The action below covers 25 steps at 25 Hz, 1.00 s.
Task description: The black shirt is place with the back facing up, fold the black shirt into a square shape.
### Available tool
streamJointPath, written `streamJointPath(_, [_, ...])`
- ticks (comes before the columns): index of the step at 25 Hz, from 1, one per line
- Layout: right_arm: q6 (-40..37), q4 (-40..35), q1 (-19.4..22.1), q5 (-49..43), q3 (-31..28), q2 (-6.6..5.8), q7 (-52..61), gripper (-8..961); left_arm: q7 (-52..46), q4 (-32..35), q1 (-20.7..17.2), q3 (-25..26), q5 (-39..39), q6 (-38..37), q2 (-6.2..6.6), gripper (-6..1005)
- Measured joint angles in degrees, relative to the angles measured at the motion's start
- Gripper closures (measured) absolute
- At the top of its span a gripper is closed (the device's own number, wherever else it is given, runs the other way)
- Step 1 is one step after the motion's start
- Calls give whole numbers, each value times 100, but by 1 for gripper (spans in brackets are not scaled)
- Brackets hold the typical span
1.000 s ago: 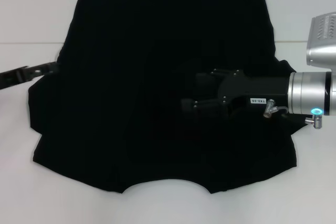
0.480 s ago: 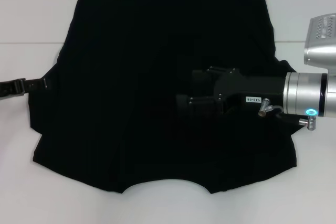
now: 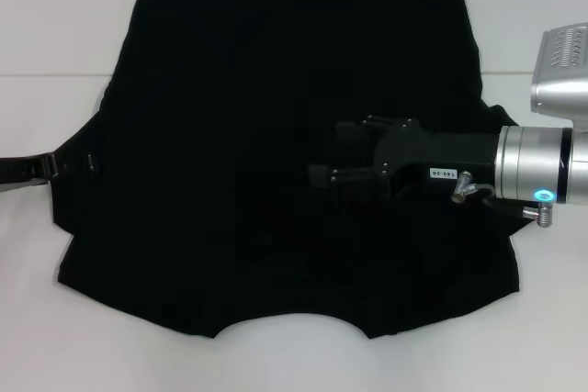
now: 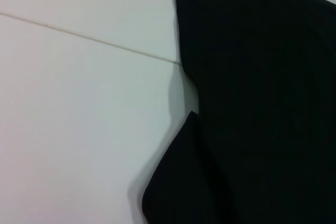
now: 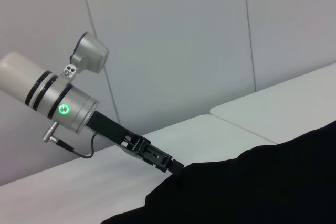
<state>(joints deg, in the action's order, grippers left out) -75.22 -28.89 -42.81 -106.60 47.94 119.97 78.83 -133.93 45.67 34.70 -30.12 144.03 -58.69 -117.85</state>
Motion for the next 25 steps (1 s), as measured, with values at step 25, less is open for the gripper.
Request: streamJointPath(25, [-2,-3,1,-2,4,-10,0,13,18,-235,-16,-20,153,226,-36,52])
